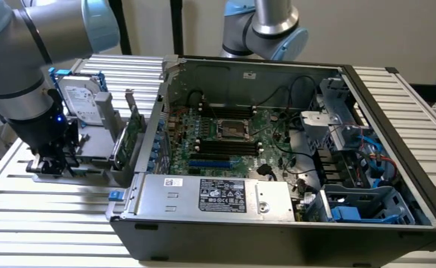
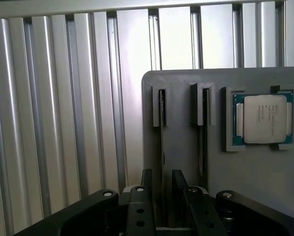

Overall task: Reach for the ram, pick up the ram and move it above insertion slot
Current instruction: 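Pick up the ram and move it above insertion slot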

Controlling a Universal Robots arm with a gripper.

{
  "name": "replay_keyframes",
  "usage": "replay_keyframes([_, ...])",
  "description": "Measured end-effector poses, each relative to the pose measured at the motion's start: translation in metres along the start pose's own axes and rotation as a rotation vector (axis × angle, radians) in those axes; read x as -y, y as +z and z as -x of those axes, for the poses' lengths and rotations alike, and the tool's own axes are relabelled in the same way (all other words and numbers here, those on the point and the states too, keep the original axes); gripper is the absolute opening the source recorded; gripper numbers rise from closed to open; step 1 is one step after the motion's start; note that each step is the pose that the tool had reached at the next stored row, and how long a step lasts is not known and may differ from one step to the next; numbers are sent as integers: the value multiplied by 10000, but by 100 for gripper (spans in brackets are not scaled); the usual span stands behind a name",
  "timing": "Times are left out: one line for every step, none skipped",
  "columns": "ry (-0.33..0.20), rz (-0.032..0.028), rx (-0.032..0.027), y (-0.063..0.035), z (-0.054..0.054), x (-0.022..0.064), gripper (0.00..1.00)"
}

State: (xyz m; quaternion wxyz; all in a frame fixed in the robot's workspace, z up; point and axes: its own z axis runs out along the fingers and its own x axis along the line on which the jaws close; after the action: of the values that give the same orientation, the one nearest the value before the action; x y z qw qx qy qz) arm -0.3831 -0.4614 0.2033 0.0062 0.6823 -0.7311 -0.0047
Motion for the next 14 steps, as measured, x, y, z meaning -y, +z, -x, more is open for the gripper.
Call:
replay_keyframes([0,7,-1,5,0,-2,31])
replay_keyframes([-1,13,-3,6,0,-2,31])
replay_keyframes([-1,14,-3,6,0,-3,31])
replay_keyframes([-2,16,-2,6,0,-3,31])
replay_keyframes([-5,21,-2,6,0,-3,31])
replay_keyframes([-10,26,-2,7,1,-4,31])
replay_keyframes([-20,34,-2,7,2,-6,31])
replay_keyframes([-35,41,-2,9,4,-7,31])
replay_keyframes([-55,49,-2,10,6,-7,31])
replay_keyframes([-75,61,-4,9,9,-8,31])
replay_keyframes([-94,68,-6,9,13,-8,31])
replay_keyframes([-112,73,-6,10,17,-9,31])
replay_keyframes([-134,80,-7,12,20,-9,31])
replay_keyframes([-152,83,-7,14,22,-9,31])
